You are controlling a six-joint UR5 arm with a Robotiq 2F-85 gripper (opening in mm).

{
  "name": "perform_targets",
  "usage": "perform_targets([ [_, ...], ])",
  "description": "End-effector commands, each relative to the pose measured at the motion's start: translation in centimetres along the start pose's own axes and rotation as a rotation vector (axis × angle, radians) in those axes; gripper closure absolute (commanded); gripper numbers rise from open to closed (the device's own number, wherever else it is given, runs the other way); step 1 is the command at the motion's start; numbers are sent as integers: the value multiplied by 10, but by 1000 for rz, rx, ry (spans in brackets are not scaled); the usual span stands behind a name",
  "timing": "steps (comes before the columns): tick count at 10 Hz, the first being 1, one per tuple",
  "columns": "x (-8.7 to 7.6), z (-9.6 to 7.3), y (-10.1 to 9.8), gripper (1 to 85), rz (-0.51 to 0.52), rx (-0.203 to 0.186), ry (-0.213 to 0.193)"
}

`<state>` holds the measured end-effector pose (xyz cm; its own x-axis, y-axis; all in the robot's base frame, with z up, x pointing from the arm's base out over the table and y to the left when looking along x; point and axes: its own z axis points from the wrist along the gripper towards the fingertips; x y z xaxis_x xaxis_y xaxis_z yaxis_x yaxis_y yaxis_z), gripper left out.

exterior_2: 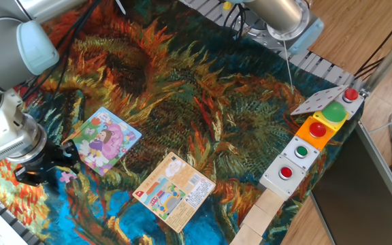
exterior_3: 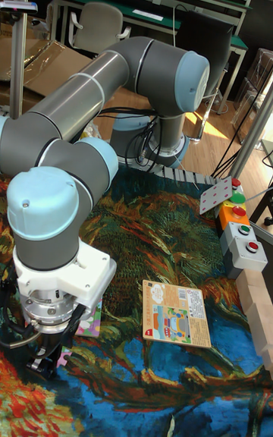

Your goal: Assemble one piece of a puzzle

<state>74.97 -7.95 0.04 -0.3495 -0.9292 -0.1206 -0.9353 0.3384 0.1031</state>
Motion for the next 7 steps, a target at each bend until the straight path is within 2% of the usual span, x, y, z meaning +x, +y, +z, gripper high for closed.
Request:
perform_targets([
  [1, -3, -2, -4, 333, 6, 12, -15],
  [2, -2, -2, -8, 333, 4, 26, -7],
  [7, -8, -3, -3, 337, 29, 17, -27],
])
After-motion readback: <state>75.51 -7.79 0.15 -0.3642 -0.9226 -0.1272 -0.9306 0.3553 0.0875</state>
